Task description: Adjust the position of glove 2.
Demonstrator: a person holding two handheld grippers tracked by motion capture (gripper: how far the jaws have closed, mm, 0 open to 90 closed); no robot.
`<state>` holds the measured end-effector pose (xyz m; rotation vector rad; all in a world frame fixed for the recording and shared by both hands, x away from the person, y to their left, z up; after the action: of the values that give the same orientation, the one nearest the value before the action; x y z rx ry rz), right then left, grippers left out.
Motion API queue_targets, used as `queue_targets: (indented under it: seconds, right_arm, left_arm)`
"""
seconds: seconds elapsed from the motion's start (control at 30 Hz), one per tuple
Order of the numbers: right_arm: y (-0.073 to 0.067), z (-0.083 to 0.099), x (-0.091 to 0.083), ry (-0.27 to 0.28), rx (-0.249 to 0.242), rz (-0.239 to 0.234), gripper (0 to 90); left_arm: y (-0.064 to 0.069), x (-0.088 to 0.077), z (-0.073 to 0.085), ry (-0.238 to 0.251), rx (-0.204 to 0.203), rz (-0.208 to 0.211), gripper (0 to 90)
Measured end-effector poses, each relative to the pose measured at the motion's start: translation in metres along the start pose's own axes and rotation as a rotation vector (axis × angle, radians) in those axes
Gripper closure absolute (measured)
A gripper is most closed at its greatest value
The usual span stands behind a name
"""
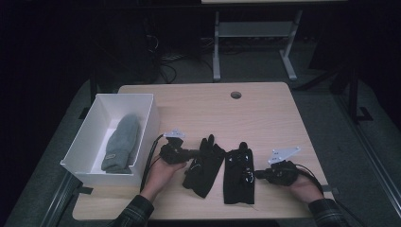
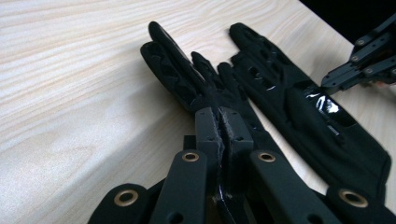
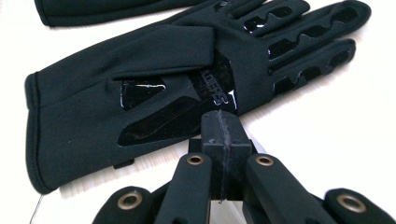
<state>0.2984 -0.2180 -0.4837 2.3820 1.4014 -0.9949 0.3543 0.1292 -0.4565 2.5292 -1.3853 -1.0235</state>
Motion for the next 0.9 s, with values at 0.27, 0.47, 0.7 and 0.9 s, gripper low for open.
queue_targets:
  seconds: [0.27,0.47,0.7,0.9]
  right_arm:
    - [-0.008,-0.010,0.011,-0.003,-0.016,-0.042,90.0]
    - [-0.012,-0.017,0.018,0.004,-0.039,-0.055,90.0]
    - [-0.016,-0.023,0.027,-0.005,-0.056,-0.062,90.0]
    - [-0.021,-0.027,0.034,-0.007,-0.056,-0.065,90.0]
  left_arm:
    - [0.003,-0.007,-0.005,0.026,-0.012,0.047,87.3]
    - [0.006,-0.010,-0.010,0.047,-0.013,0.076,87.3]
    - [0.009,-0.011,-0.018,0.077,-0.028,0.119,87.4]
    - [0.017,-0.006,-0.022,0.082,-0.019,0.144,87.3]
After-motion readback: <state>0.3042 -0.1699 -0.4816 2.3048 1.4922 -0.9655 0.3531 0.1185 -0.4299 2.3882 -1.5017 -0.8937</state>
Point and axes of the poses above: each handheld gripper's, and its own axes: x roughly forward along the jaws, z roughly out of its underside, y roughly to its right, the point moved 2 cm from there along x, roughly forward along the jaws, and after that the axes turned 6 degrees about y, right-handed, at the moved point
